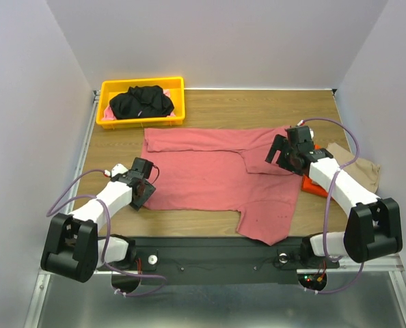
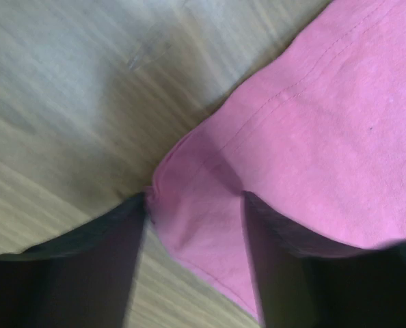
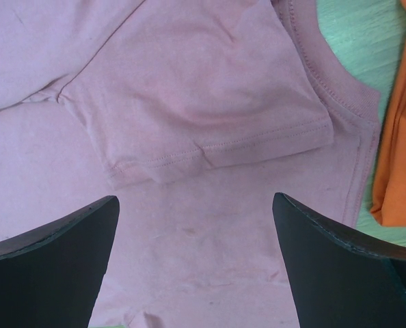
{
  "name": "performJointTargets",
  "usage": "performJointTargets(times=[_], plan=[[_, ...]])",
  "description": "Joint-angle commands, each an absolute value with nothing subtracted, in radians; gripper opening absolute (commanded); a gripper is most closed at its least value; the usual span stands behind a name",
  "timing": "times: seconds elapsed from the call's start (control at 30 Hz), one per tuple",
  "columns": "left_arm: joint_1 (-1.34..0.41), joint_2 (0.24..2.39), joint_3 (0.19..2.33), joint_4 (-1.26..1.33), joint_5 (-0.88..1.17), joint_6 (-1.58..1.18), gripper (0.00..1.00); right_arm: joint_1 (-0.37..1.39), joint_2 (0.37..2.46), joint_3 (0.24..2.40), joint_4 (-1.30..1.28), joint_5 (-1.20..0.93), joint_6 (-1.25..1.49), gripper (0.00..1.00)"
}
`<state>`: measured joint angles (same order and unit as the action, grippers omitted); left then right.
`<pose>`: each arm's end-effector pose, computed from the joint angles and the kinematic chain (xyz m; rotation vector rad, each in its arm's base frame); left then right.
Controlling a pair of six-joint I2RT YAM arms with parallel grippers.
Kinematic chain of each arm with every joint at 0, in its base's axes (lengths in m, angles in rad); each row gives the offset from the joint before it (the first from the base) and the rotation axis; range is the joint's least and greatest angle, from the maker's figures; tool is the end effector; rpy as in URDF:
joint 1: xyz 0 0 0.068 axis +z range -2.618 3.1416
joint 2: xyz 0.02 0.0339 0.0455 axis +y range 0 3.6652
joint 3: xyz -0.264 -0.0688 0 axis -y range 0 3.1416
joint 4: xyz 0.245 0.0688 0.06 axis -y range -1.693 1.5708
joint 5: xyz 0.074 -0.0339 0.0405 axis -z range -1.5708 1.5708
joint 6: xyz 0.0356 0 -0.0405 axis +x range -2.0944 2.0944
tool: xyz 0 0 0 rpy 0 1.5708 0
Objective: Fold and stack the t-shirts
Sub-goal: Fold the tshirt
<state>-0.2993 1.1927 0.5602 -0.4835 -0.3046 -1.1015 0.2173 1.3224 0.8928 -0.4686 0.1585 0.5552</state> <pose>0.1972 -0.0497 0.1654 -1.1005 2.3584 -0.0827 0.2657 0.0529 0.2365 0.4805 2.4113 0.1429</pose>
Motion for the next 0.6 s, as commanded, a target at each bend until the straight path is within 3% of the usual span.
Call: performJointTargets(times=[0.0,0.2,0.27,0.3,0.47,0.57], plan=[[-0.296,1.233,0.534,-0.500,-0.321,-1.132,0.55,0.215,1.305,0.897,-0.454,0.181,0.572,1.00],[-0.296,1.135,0.518,-0.515,-0.328,-1.140,0.35,0.213,1.307,0.893,-0.456,0.170,0.574,1.00],[-0.296,1.115,0.520,-0.523,-0.328,-1.141,0.20,0.215,1.295,0.888,-0.462,0.160,0.571,1.00],[-0.296,1.111,0.522,-0.526,-0.327,-1.140,0.02,0.213,1.289,0.887,-0.471,0.141,0.568,1.00],[-0.296,1.083,0.526,-0.526,-0.330,-1.132,0.00,0.245,1.204,0.832,-0.524,0.054,0.554,1.00],[-0.296,1.045,0.532,-0.509,-0.342,-1.121,0.00,0.406,1.149,0.811,-0.595,0.080,0.554,1.00]])
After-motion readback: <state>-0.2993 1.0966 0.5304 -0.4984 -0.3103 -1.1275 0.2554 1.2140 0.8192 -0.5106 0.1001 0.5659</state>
